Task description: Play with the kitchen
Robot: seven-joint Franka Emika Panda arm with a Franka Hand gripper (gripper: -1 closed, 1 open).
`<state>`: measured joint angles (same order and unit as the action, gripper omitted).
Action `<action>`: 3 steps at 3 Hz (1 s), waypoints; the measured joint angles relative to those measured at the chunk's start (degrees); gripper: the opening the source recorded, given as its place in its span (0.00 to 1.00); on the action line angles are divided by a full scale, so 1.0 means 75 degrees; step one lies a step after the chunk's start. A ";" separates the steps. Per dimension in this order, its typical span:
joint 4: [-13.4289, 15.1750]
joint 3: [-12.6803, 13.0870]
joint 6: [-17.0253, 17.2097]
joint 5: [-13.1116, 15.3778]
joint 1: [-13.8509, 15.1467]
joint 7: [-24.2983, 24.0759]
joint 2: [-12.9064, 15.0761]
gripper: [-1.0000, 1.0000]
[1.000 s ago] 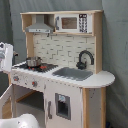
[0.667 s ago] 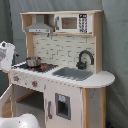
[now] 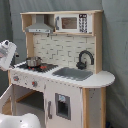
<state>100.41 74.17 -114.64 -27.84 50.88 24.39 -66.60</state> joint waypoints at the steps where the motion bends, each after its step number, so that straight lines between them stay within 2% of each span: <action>1: -0.0452 0.0165 0.0280 -0.0442 0.0441 -0.0003 0.0244 1.00; 3: -0.1132 0.0282 0.0832 -0.1339 0.1278 -0.0001 0.0604 1.00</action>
<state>91.92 76.29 -108.40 -37.89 60.46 24.39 -62.08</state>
